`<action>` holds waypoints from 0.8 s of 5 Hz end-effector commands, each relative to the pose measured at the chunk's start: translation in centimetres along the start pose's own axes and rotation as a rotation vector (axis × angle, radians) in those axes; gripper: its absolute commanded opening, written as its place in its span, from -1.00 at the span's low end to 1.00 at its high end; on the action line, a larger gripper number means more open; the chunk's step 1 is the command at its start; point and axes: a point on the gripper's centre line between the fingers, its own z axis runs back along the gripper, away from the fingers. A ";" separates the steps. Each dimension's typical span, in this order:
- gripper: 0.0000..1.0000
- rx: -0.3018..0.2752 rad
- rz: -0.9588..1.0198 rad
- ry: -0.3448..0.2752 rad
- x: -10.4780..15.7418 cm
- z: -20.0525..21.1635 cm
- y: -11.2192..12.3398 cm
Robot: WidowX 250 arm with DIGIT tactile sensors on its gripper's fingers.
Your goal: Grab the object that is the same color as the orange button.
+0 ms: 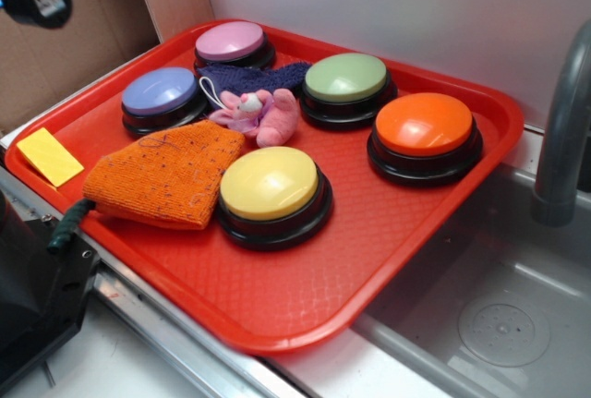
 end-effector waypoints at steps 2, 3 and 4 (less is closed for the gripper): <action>1.00 -0.038 0.091 -0.017 4.1 -9.7 0.8; 1.00 -0.019 0.116 0.026 4.0 -11.8 0.7; 1.00 -0.028 0.154 0.049 3.5 -13.1 1.1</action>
